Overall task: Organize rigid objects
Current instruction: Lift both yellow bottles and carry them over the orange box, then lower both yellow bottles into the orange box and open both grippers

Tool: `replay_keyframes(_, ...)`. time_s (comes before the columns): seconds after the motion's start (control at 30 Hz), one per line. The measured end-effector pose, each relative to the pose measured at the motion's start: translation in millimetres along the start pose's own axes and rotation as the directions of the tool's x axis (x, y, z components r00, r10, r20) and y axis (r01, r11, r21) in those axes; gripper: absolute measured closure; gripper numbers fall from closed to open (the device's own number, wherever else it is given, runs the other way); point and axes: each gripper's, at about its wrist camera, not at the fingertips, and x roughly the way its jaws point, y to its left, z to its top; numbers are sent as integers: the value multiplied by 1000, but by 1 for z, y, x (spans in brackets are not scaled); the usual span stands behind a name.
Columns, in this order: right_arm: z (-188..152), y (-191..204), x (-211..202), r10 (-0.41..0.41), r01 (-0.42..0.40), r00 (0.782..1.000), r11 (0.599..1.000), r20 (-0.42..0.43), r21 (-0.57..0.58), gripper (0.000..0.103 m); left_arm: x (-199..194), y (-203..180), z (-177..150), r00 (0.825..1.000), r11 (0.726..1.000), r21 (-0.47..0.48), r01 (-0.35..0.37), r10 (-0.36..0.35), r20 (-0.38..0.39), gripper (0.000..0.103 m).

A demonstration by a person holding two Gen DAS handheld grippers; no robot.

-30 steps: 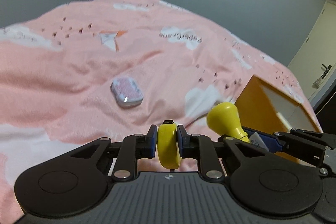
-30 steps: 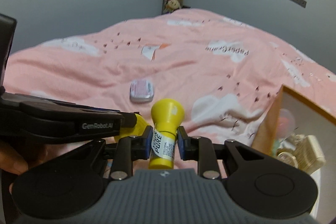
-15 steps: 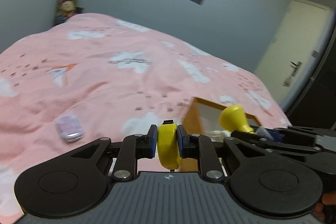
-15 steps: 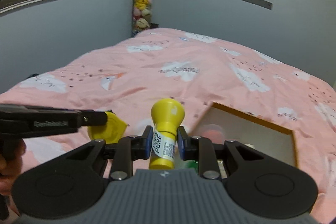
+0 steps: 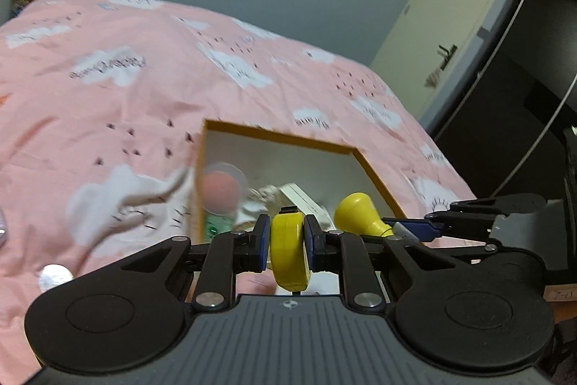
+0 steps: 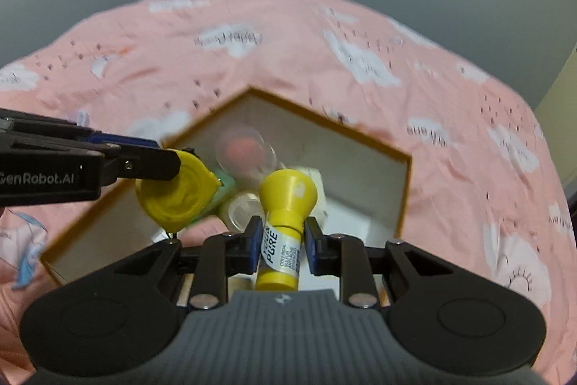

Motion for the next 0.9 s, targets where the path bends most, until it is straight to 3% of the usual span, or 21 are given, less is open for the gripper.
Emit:
replay_keyframes(0.13,-5,-10,23,-3,2,996,1000,-88,-2,80,20,-7,-4,999,1000,8,22,-22,-49,81)
replay_keyframes(0.43,-15,-8,64,-77,51,978,989,-194,-138,80,50,-12,-8,992,1000,-1,31,-31,-122,81)
replay_keyframes(0.67,-13,-2,74,-118,66,968,971,-222,-230,80,59,-15,-5,985,999,-16,42,-45,-165,81)
replay_keyframes(0.9,-13,-2,71,-119,64,967,969,-226,-239,79,61,-14,-4,981,999,-26,28,-33,-191,82)
